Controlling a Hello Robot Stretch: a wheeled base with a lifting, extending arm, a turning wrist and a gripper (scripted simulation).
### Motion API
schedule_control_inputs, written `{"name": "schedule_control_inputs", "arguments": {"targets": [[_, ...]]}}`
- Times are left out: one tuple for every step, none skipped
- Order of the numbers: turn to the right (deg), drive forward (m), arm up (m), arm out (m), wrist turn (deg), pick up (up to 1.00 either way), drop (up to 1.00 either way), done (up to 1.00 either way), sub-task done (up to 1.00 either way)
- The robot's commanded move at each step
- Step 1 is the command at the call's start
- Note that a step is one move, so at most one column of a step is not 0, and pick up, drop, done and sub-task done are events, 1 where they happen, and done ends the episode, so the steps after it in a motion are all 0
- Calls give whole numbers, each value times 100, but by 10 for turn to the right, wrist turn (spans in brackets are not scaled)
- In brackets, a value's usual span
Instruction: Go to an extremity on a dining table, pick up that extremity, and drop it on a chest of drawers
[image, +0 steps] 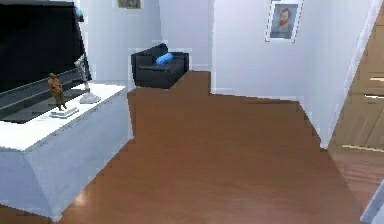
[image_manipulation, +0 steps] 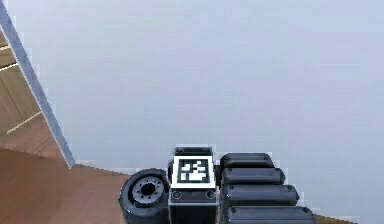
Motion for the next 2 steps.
{"name": "schedule_control_inputs", "arguments": {"targets": [[-450,0,0,0,0,0,0,0,0],[-180,0,0,0,0,0,0,0,0]]}}
